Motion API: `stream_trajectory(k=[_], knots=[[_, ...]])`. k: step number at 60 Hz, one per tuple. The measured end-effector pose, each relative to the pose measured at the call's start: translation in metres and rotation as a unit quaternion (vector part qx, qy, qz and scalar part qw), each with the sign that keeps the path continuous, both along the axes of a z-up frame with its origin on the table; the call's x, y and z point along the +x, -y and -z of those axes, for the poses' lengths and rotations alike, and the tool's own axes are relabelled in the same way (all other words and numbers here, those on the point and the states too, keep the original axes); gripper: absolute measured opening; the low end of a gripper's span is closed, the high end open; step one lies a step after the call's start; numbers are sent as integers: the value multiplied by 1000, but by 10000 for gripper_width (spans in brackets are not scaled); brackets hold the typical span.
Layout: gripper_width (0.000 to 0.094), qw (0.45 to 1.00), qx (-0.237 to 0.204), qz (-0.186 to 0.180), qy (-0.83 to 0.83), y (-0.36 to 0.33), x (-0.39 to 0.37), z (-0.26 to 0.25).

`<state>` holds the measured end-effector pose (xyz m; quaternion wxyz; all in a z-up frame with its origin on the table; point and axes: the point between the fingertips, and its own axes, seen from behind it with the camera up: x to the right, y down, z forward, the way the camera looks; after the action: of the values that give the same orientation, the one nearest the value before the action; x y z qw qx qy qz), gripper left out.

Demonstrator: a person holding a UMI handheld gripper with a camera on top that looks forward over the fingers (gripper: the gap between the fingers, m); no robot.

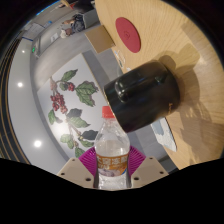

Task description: Pour water

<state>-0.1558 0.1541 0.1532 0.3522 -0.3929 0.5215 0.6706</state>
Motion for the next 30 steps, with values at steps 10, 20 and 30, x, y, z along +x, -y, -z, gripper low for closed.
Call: stream_trajectory(k=[10,20,30], knots=[[368,1000,5,-5,24,9,-13,-27],[366,944,153,12,292,23,28,-123],[367,712,170,212,647,35,155,-185]])
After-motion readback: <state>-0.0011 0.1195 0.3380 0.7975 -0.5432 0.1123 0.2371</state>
